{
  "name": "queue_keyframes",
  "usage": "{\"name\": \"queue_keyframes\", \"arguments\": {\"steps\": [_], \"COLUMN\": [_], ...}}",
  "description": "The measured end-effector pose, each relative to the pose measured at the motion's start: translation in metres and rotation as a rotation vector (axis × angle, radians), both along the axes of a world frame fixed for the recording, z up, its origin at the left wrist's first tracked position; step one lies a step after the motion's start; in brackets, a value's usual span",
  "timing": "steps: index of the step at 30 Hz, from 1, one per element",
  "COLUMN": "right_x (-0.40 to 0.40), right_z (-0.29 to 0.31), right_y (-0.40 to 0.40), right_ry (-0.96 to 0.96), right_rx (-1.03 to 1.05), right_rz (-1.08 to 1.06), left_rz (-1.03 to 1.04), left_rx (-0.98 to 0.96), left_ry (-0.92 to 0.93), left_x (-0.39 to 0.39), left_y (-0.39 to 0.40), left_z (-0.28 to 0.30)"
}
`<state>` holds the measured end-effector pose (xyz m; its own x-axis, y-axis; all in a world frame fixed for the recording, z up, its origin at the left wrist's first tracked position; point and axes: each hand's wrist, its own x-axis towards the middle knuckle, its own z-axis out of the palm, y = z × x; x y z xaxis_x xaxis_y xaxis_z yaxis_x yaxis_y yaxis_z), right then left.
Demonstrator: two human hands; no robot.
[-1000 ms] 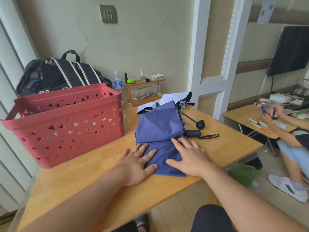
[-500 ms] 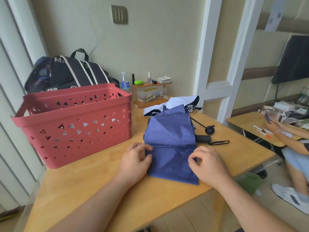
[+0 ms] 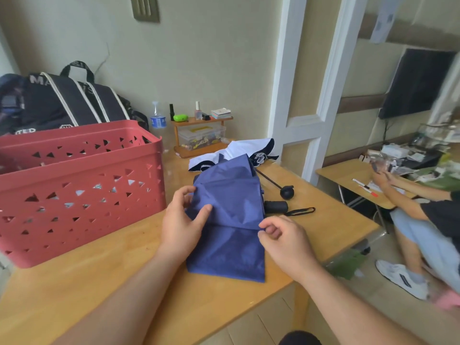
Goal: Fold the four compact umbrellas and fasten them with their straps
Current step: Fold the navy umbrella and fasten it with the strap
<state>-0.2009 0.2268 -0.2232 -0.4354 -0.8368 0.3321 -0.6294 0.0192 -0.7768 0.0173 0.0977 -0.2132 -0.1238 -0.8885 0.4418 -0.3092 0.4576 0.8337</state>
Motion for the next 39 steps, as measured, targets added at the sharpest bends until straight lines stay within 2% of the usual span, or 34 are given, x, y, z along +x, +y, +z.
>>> {"name": "queue_keyframes", "arguments": {"steps": [3,5,10,14,21,26,32,35,39], "right_x": [0.001,0.002,0.006,0.014,0.019,0.014,0.012,0.018,0.025], "right_z": [0.000,0.003,0.018,0.032,0.023,0.024,0.012,0.014,0.014], "right_y": [-0.002,-0.004,-0.013,-0.010,-0.006,0.001,0.022,0.027,0.026], "right_ry": [-0.129,-0.198,-0.317,-0.364,-0.262,-0.212,-0.077,0.089,0.274], "right_rx": [-0.023,-0.039,-0.055,-0.150,-0.165,-0.268,-0.169,-0.180,-0.256], "right_rz": [0.004,0.022,0.046,0.060,0.083,0.079,0.011,0.105,0.213], "left_rz": [-0.032,-0.062,-0.189,-0.237,-0.259,-0.200,-0.184,-0.218,-0.318], "left_rx": [0.067,0.080,0.094,0.020,0.051,-0.012,-0.211,-0.210,-0.286], "left_ry": [0.129,0.150,0.150,0.039,0.086,0.066,-0.047,-0.088,-0.317], "left_x": [0.008,0.015,0.020,0.033,0.045,0.049,0.063,0.069,0.077], "left_y": [0.007,0.009,0.014,0.014,0.026,0.031,0.028,0.027,0.025], "left_z": [0.002,0.003,0.011,0.022,0.005,0.003,0.000,0.001,0.003]}}
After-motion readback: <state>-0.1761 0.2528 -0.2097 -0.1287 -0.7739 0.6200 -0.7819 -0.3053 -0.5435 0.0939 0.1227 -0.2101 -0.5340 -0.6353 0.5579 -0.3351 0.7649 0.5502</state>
